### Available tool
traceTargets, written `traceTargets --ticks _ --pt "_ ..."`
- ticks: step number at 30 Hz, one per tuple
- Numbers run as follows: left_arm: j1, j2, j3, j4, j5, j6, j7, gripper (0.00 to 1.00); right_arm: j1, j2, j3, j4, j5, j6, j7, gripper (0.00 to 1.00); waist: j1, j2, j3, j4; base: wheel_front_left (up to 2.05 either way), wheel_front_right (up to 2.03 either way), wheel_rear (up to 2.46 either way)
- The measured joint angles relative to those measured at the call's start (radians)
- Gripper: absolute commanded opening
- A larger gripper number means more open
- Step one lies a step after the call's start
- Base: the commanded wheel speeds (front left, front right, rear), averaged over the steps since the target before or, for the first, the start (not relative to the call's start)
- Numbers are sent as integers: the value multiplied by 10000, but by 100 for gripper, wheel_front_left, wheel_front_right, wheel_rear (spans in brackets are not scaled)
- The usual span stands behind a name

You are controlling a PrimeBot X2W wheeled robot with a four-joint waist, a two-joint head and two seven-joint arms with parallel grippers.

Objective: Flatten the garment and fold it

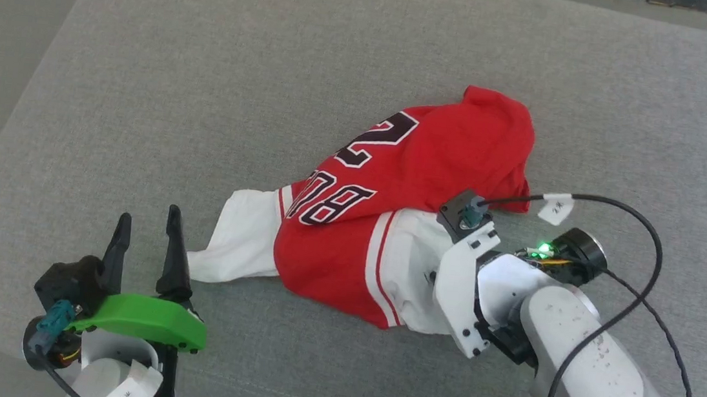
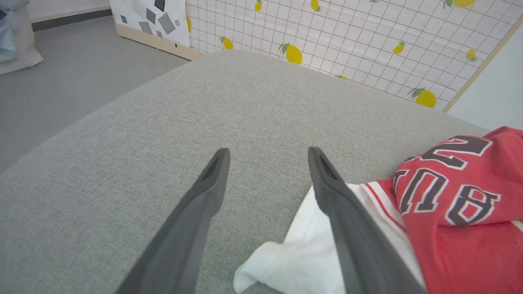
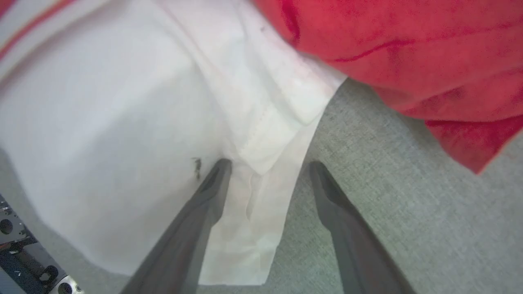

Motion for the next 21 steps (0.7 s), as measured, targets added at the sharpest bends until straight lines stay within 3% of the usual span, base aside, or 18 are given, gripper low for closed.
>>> traceTargets --ticks 5,6,7,8,13,21 --pt "-43 -196 159 301 117 -249 -4 100 -384 -316 685 111 360 0 316 100 0 0 173 160 0 0 0" --pt "-45 -222 194 320 134 -253 -4 100 -413 -355 736 111 439 0 332 38 0 0 175 164 0 0 0" --pt "-51 -251 230 359 161 -297 -4 100 -428 -380 755 109 564 0 328 11 0 0 166 156 0 0 0" --pt "-55 -276 263 395 201 -339 -4 100 -433 -420 775 113 665 0 274 0 0 0 145 142 0 0 0" --pt "-69 -334 424 577 414 -470 -4 100 -405 -418 270 167 1239 6 -276 0 0 0 -49 20 0 0 0" --pt "-12 -328 652 619 552 -573 -6 100 -404 -734 -2466 -681 1413 4 -1081 0 0 0 -488 -384 0 0 0"
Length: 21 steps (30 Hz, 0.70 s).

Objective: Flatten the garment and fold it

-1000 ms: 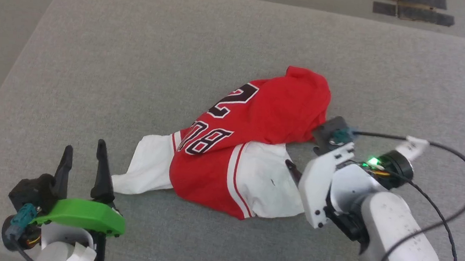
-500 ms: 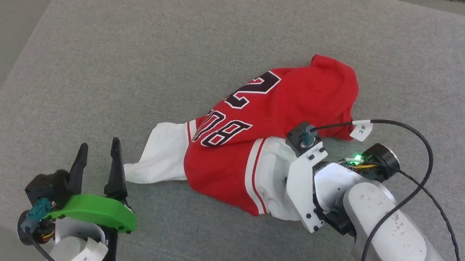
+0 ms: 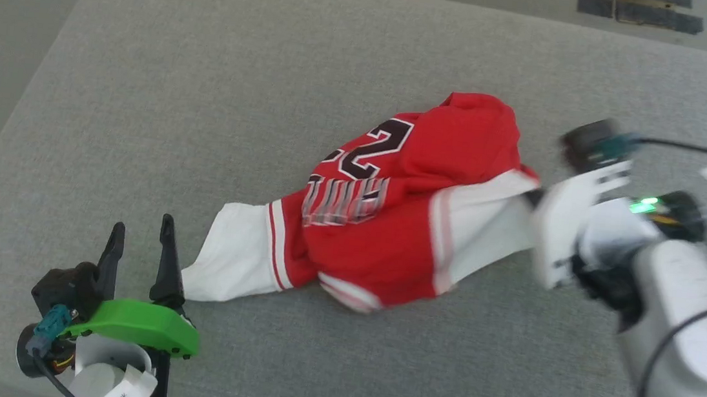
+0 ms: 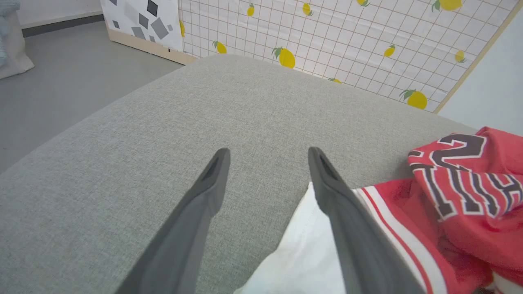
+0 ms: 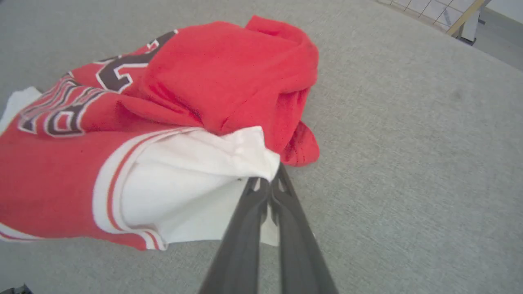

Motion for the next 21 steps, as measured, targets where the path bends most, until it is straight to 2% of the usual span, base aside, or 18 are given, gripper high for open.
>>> traceTargets --ticks 4,8,14,17,18,19,21 --pt "79 8 -2 -8 29 -12 2 100 148 -531 -1768 -267 -265 0 194 0 0 0 -158 -246 0 0 0" --pt "88 10 -44 -15 29 -13 2 100 836 -859 -3475 12 -685 0 568 0 0 0 -200 -441 0 0 0" --pt "77 17 -104 -27 27 -13 12 100 1630 -608 -5442 646 -1511 0 853 0 0 0 15 -527 0 0 0" --pt "69 52 -100 -21 25 -15 15 100 1704 -230 -5850 658 -1678 0 543 0 0 0 112 -569 0 0 0" --pt "69 63 -100 -17 25 -15 17 100 1703 -88 -5885 604 -1674 0 284 43 0 0 127 -594 0 0 0" --pt "66 73 -102 -17 25 -15 27 100 1699 0 -5896 566 -1643 0 73 100 0 0 132 -613 0 0 0" --pt "66 92 -105 0 23 -15 33 100 1694 153 -5921 422 -1505 0 -420 100 0 0 103 -653 0 0 0"
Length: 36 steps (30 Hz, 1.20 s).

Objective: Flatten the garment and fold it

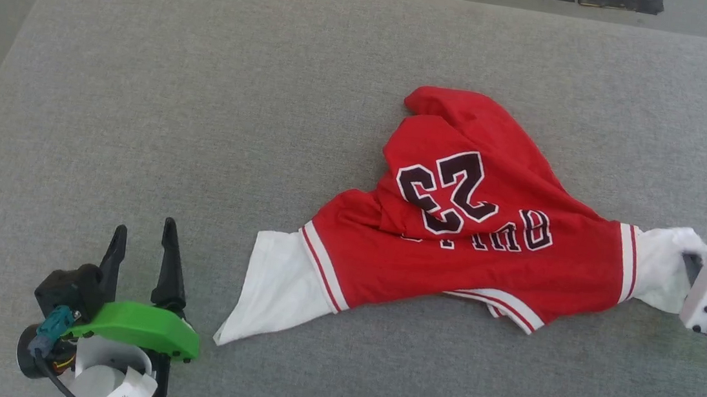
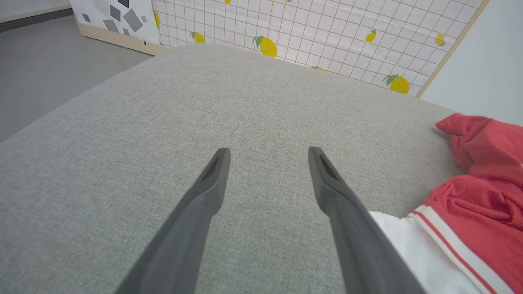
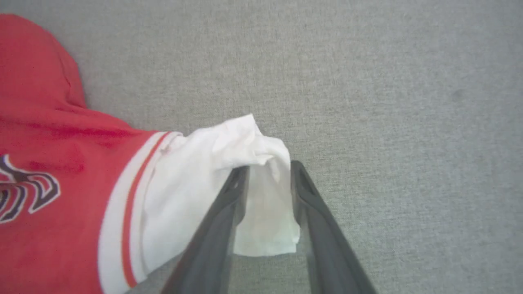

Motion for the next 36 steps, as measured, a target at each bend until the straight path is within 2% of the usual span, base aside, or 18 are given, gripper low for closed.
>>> traceTargets --ticks 5,10,14,18,22,25,26,29,33,36 --pt "10 35 -35 58 -31 2 69 100 236 219 -94 -995 508 0 -1509 100 0 0 -263 -40 0 0 0" --pt "73 48 -50 98 -98 2 73 100 1478 846 -453 -2109 934 0 -2474 100 0 0 -612 -99 0 0 0" --pt "228 58 -63 75 -111 6 102 100 2530 1197 -616 -2654 1185 0 -2717 100 0 0 -867 -194 0 0 0" --pt "300 69 -217 13 -134 -2 270 100 3114 1277 -650 -2826 1350 0 -2763 100 0 0 -1001 -348 0 0 0" --pt "-190 69 -736 -65 -111 -293 857 100 3259 1279 -648 -2943 1523 0 -2763 100 0 0 -996 -434 0 0 0" --pt "-1418 35 -1379 8 -21 -646 1824 100 3256 1285 -610 -3032 1532 0 -2759 100 0 0 -888 -446 0 0 0" --pt "-3028 -84 -2071 493 48 -1045 3317 100 3205 1287 -483 -3078 1507 0 -2740 100 0 0 -750 -494 0 0 0" --pt "-4522 -173 -2911 1415 104 -1457 5463 100 3077 1292 -311 -3108 1509 0 -2725 100 0 0 -608 -626 0 0 0" --pt "-5830 -165 -3797 2669 190 -1641 8496 100 2936 1298 -209 -3112 1523 0 -2717 100 0 0 -379 -861 0 0 0" --pt "-6363 -117 -4268 3212 249 -1728 10128 100 2930 1298 -232 -3081 1538 0 -2792 100 0 0 -173 -1048 0 0 0"
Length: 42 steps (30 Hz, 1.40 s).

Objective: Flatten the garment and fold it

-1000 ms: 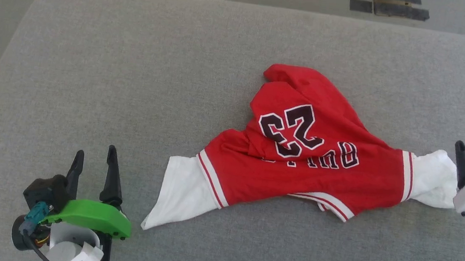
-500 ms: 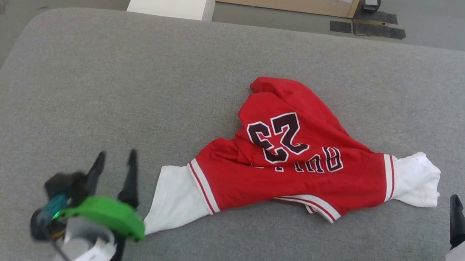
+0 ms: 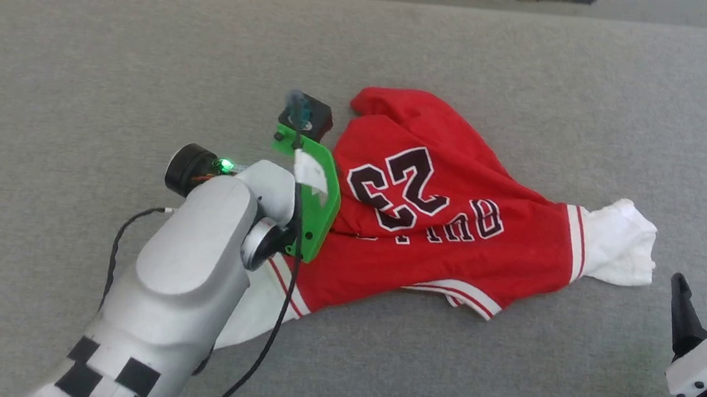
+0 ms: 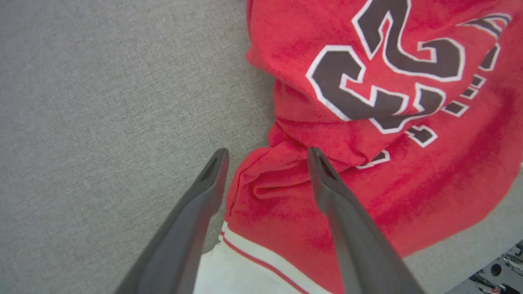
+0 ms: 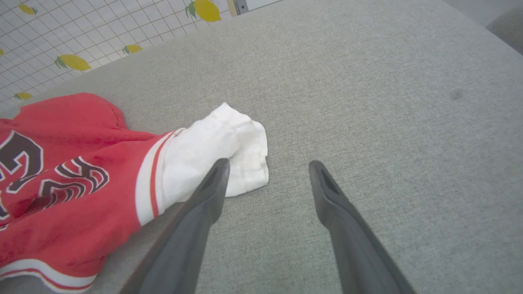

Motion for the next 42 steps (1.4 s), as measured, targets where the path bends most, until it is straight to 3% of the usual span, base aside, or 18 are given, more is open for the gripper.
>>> traceTargets --ticks 3,8,9,11,12,19,22,23,27,34,35,36,42 --pt "-330 127 -336 267 291 -58 738 100 -35 0 -25 42 6 0 -81 100 0 0 221 -200 0 0 0" --pt "-413 385 -483 752 397 -86 1112 100 -122 0 -2 138 90 0 -196 100 0 0 547 -537 0 0 0" --pt "-412 391 -464 819 374 -86 1127 60 -122 -2 0 163 90 0 -219 100 0 0 620 -592 0 0 0" --pt "-426 395 -397 819 309 -81 1127 13 -123 0 0 184 104 0 -263 100 0 0 746 -666 0 0 0" --pt "-437 387 -330 823 226 -73 1122 0 -128 0 -2 194 104 0 -265 100 0 0 818 -694 0 0 0" --pt "-527 347 228 717 -280 77 431 0 -267 0 157 313 107 0 -324 100 0 0 1121 -694 0 0 0" --pt "-756 418 673 725 -359 451 -217 0 -432 -2 328 349 159 0 -355 100 0 0 1248 -693 0 0 0" --pt "-1219 690 1158 761 -370 840 -796 0 -554 0 520 378 176 0 -364 100 0 0 1420 -730 0 0 0" --pt "-1934 1034 1632 815 -355 1225 -1381 0 -629 0 663 418 194 0 -443 100 0 0 1719 -816 0 0 0" --pt "-2293 1206 1718 1195 -347 1340 -1480 0 -754 2 667 518 234 0 -581 100 1 0 2239 -954 0 0 0" --pt "-2290 1162 1745 1239 -384 1340 -1601 37 -754 0 652 539 232 0 -593 100 1 0 2283 -952 0 0 0" --pt "-2290 1116 1753 1264 -410 1336 -1697 100 -755 2 646 560 232 0 -614 100 2 0 2299 -937 0 0 0" --pt "-2181 790 2125 1062 -940 1187 -2922 100 -760 2 583 591 130 0 -612 100 1 0 2096 -733 0 0 0"
